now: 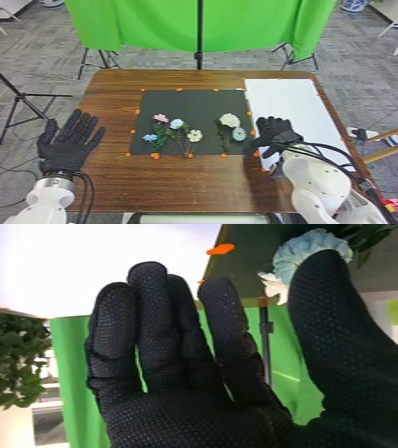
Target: Arrange flowers
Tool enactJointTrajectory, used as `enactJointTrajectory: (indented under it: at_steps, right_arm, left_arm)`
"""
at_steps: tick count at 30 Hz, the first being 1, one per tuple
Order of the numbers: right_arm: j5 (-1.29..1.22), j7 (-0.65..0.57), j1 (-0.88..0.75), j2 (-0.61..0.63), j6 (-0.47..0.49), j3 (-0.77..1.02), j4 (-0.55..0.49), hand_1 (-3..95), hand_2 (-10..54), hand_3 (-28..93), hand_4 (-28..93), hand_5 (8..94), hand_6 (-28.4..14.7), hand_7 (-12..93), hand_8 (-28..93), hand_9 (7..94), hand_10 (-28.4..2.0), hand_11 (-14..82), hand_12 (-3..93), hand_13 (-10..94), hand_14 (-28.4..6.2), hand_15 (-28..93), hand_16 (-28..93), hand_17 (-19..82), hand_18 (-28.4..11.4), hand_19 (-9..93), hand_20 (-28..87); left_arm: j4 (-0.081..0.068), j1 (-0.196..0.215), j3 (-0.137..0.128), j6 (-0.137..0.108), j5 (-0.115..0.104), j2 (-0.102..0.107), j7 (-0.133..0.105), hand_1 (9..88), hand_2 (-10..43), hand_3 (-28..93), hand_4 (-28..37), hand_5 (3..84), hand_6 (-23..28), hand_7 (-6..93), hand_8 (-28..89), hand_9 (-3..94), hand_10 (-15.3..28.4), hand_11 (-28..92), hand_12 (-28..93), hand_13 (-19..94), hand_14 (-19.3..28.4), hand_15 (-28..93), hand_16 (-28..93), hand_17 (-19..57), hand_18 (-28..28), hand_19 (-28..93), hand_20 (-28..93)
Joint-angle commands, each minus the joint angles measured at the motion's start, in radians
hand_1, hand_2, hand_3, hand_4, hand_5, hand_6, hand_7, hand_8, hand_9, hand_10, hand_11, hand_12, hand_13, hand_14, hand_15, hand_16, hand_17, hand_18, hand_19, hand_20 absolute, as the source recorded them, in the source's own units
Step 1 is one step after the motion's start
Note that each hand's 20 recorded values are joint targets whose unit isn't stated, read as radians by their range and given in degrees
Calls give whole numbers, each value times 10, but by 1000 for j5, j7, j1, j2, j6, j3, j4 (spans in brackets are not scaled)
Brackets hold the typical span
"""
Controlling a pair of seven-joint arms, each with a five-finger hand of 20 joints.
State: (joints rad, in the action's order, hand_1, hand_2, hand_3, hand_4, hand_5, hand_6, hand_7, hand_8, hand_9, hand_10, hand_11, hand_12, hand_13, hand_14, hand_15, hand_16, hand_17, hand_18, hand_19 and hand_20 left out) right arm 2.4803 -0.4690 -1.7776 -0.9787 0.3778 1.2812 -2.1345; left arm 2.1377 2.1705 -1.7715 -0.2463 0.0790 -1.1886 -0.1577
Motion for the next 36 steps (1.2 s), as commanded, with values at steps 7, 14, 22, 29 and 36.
enactJointTrajectory:
  at_steps: [7,14,22,29,36]
  right_arm:
    - [-574,452,46,-107,-533,199,182,226,71,756,-266,383,-72,237,-104,420,-191,139,176,426,-173,376,154,228,-204,572,186]
    - [-1335,416,134,-232,-393,315,229,131,95,759,-282,372,-24,139,-105,362,-136,41,126,331,-169,131,221,174,-192,330,197]
    - [-1431,414,112,-277,-275,375,239,42,98,749,-282,331,-36,64,-92,322,-138,13,85,242,-113,19,164,157,-144,163,168]
    - [-1426,424,78,-313,-199,434,210,30,85,760,-282,333,-34,69,-85,305,-136,13,74,209,-97,-1,118,132,-132,147,148]
    - [-1435,410,37,-317,-171,466,180,39,77,756,-279,317,-34,63,-90,296,-137,9,75,198,-106,-1,107,129,-140,138,140]
  left_arm:
    - [-42,-44,-73,44,84,67,-2,240,142,714,-283,442,87,121,-82,398,158,172,134,294,151,316,-40,-45,153,312,159]
    - [-78,-87,-106,103,251,107,-19,207,143,696,-283,408,79,72,-75,352,150,106,111,243,132,201,-41,-37,140,266,137]
    - [-78,-83,-91,43,262,145,-64,197,145,696,-283,399,80,63,-71,331,141,90,105,210,112,137,-39,-27,124,223,126]
    - [-78,-127,-72,51,241,190,-66,193,142,702,-283,375,67,58,-79,212,106,34,66,114,61,57,-67,-25,103,187,118]
    - [-108,-119,-94,203,295,151,-43,193,135,695,-283,301,55,44,-92,154,84,11,24,65,35,18,-89,-28,82,144,109]
